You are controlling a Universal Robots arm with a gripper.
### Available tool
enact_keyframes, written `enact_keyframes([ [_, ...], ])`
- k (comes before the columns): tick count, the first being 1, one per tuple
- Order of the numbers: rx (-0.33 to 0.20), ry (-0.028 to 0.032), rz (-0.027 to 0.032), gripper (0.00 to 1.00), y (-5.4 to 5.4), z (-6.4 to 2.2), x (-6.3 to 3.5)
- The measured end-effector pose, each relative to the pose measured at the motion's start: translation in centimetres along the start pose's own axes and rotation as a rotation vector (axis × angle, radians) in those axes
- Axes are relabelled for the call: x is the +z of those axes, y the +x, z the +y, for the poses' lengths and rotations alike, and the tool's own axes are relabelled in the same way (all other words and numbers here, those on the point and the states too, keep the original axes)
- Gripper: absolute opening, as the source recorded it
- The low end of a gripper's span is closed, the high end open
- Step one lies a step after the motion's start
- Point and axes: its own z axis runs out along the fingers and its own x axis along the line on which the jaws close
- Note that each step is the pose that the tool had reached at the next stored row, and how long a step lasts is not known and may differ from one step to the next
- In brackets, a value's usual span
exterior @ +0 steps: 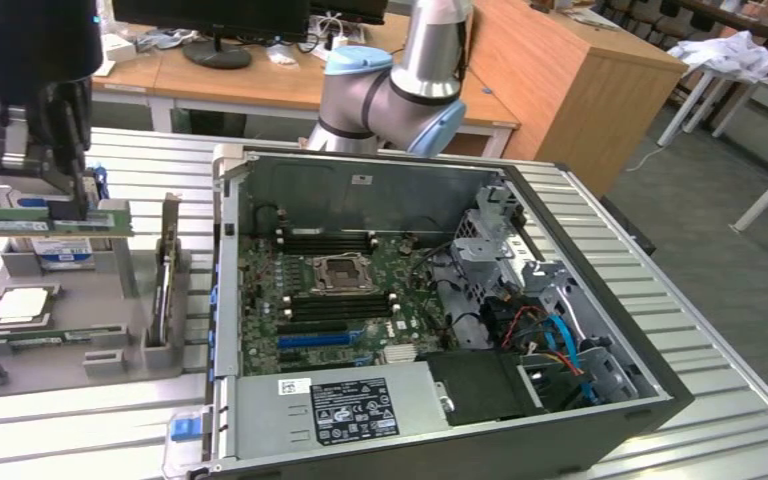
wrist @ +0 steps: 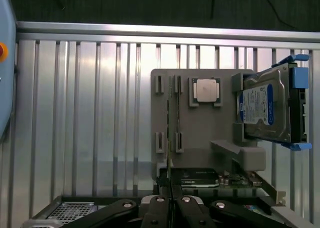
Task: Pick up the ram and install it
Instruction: 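Pick up the ram and move it above insertion slot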
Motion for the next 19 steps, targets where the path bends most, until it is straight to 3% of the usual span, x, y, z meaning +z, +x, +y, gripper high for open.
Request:
enact_keyframes([
  [19,0.0,-0.0003,0.0,0.12,0.0,-5.18,-0.24],
])
